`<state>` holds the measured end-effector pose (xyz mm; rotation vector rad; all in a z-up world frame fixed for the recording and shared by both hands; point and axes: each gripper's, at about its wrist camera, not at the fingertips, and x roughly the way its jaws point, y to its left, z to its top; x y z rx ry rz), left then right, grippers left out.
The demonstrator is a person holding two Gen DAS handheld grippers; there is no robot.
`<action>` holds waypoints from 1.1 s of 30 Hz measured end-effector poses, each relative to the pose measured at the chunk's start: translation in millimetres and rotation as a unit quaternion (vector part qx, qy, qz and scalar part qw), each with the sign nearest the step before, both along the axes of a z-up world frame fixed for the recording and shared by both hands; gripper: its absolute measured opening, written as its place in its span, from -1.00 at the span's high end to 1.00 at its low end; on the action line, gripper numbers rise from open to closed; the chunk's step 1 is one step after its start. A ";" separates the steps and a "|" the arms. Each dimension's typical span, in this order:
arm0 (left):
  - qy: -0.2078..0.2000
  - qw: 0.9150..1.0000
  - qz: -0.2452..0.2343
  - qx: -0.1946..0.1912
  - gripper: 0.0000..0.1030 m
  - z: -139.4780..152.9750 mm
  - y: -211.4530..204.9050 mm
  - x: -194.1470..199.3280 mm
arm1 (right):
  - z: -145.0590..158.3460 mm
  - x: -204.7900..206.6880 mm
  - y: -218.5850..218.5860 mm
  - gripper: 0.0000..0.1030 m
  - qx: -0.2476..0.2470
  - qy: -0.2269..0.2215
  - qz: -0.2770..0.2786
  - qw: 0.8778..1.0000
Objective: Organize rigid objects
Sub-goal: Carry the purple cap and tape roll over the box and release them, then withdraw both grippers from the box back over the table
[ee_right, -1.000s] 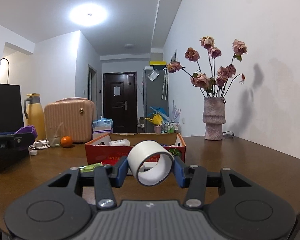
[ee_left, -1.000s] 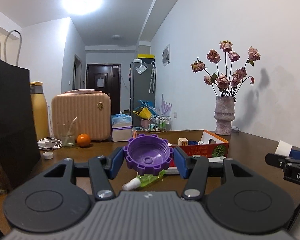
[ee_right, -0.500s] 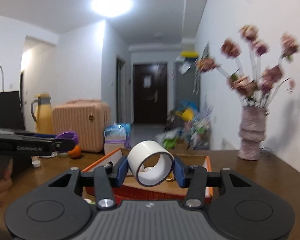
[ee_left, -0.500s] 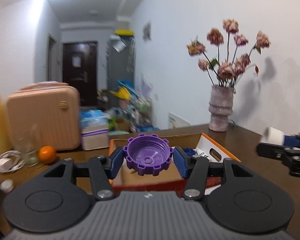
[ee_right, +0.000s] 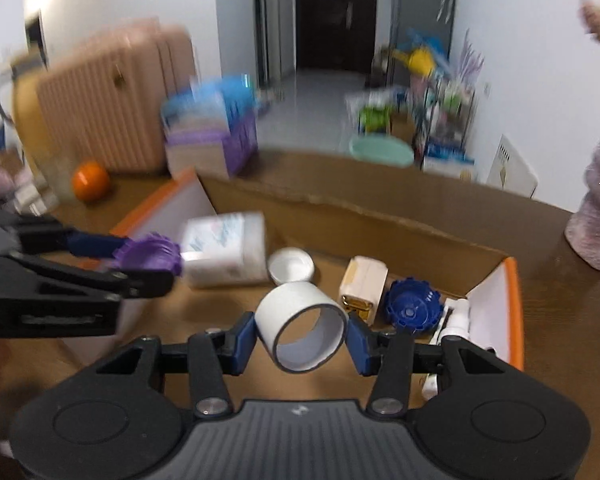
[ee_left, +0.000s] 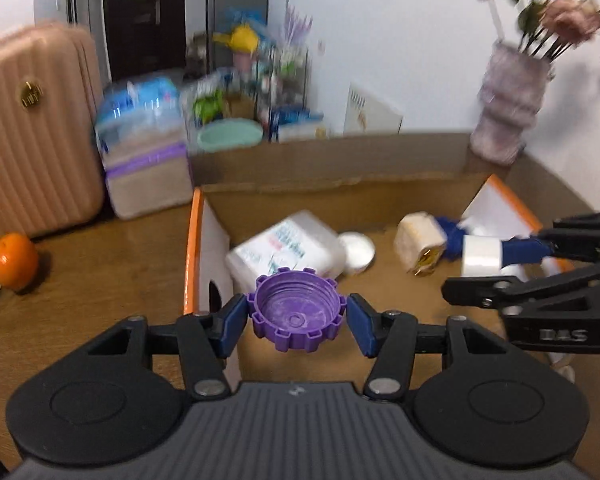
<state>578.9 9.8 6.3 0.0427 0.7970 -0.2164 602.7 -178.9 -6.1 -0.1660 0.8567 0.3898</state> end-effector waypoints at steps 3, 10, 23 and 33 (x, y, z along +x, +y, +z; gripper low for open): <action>0.036 0.999 0.000 0.010 -0.18 -10.0 0.0 18.3 | -16.3 23.5 16.7 0.08 -0.050 0.022 0.009 0.998; 0.070 0.997 0.006 0.009 -0.47 -13.0 -0.8 38.2 | -28.6 39.9 38.9 0.01 -0.097 0.037 0.047 0.993; 0.030 0.999 0.018 0.015 -0.65 40.8 6.3 -2.9 | 47.4 -7.6 3.7 -0.28 -0.069 -0.006 0.020 0.997; -0.030 0.999 0.009 0.012 -0.73 114.2 -1.0 -84.8 | 116.6 -97.0 -36.7 -0.40 -0.048 -0.062 -0.020 0.997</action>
